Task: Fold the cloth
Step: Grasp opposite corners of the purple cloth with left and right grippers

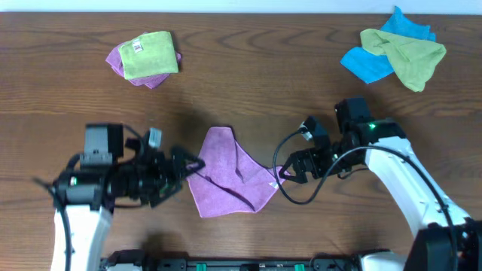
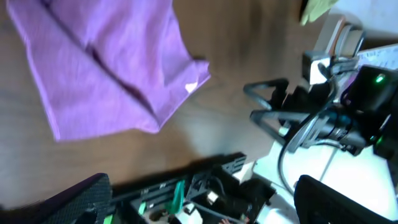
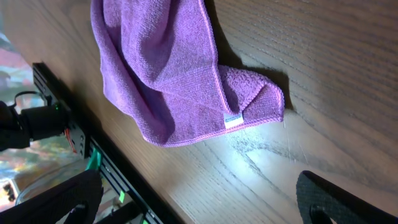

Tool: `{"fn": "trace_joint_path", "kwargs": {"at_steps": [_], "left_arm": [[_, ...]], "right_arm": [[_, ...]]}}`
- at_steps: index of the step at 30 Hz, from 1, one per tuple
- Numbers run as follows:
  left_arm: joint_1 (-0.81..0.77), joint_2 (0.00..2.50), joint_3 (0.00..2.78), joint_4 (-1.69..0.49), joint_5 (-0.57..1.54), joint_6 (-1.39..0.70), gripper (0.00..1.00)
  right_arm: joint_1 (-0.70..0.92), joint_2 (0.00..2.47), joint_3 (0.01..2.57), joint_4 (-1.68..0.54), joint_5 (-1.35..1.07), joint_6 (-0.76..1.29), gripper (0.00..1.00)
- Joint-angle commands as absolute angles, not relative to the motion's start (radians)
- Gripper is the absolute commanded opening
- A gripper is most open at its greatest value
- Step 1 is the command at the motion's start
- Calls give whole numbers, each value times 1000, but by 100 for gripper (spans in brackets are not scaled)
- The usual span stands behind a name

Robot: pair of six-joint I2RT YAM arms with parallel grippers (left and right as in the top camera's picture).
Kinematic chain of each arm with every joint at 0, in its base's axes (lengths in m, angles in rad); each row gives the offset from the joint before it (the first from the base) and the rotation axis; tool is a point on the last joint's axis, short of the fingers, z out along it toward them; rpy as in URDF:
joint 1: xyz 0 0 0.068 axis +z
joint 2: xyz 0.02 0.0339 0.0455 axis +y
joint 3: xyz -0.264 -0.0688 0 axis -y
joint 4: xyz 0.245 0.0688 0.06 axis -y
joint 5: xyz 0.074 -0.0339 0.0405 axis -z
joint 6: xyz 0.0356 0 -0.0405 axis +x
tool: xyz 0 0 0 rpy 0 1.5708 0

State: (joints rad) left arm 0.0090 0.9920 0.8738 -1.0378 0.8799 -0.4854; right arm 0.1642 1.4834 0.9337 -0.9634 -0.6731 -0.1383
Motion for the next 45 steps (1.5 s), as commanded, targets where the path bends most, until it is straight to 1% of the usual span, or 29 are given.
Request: {"fn": "trace_joint_path", "kwargs": {"at_steps": [1,5,9,16,20,26,31,37,42,45], "left_arm": [[5,919,808,-1044,858,-558,95],[5,854,702,-1040,827,-625,95],[5,842,582,-1011,816,-676,95],[5,842,476,-858,759,-765,95],[5,843,439,-817,711,-793,95],[5,844,357,-674,706,-846,95],[5,846,302,-606,706,-879,95],[-1,924,297,-507,694,-879,95],[-56,1047,297,-385,693,-904,95],[-101,1124,297,-295,700,-936,97]], "right_arm": [[157,1472,912,-960,-703,-132,99],[157,1472,886,-958,-685,-131,99],[157,1472,874,-962,-685,-131,99],[157,1472,874,-961,-686,-131,99],[157,1472,874,-961,-687,-131,99],[157,1472,874,-956,-689,-131,99],[157,1472,874,-949,-690,-131,99],[157,1472,875,-934,-701,-128,99],[157,1472,875,-930,-715,-127,99],[157,1472,875,-931,-715,-122,99]]}}
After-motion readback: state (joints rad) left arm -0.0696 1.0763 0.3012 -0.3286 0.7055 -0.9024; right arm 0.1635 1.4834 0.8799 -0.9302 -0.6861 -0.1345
